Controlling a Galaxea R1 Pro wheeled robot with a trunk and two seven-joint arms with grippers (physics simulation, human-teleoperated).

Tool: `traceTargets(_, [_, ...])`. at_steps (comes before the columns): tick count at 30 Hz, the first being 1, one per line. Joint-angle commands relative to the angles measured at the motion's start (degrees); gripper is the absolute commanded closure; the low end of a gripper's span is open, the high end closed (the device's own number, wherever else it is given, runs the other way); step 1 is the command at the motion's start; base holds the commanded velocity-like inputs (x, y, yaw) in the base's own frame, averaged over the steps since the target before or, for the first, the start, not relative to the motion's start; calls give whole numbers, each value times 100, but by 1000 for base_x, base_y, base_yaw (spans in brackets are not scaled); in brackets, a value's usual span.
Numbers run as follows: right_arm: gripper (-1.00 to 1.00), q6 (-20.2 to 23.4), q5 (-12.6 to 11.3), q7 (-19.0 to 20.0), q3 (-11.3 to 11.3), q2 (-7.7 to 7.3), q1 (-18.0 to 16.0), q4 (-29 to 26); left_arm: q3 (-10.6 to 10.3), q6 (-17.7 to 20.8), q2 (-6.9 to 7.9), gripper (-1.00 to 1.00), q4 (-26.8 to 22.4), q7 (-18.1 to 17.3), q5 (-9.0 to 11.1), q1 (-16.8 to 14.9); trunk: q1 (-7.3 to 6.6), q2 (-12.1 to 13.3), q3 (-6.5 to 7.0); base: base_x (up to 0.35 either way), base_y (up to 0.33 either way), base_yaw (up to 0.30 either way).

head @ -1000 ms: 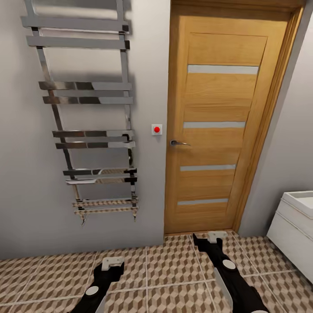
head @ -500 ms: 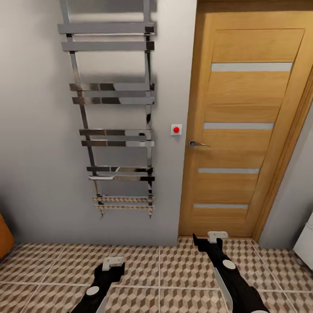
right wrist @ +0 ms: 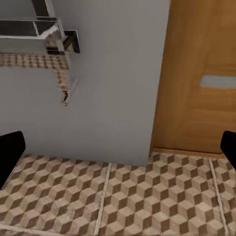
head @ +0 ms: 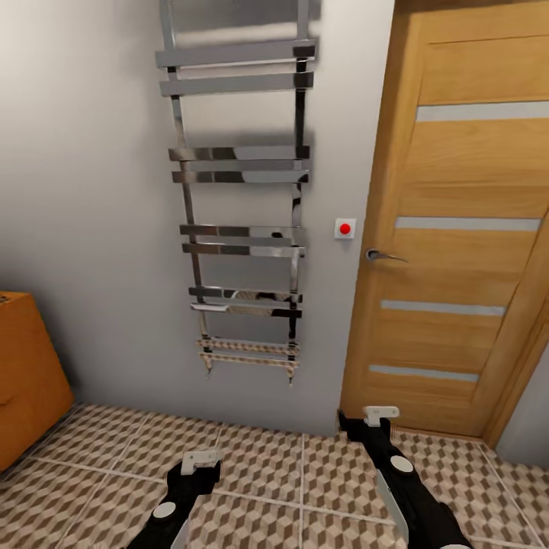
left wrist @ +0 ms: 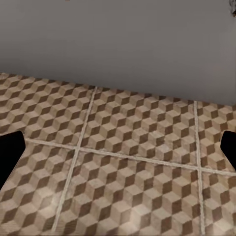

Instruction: Take the four mousetraps from the cabinet in the bathroom and place them on the bathroom floor. Make sure all four end up on the same floor surface, and ensure that at least two of them are either under or directly next to the same bathroom sink.

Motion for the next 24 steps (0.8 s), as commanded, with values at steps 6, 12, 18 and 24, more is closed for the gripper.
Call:
traceTargets(6, [-100,-16,4,21,-22,5,-2,14,-24,-20,1,-100,7,36,12,-5,0,-3,-6,0,0,264])
traceTargets(12, [-100,-24,6,24,-22,5,-2,100,-25,-20,-17,-100,11,36,12,-5,0,-3,-6,0,0,264])
traceTargets(18, [-100,-25,6,24,-22,5,-2,110,-25,-19,-24,-100,15,36,12,-5,0,-3,-6,0,0,264])
traceTargets(24, [-100,-25,7,28,-22,5,-2,114,-24,-15,-25,-100,22,36,12,-5,0,-3,-6,0,0,264])
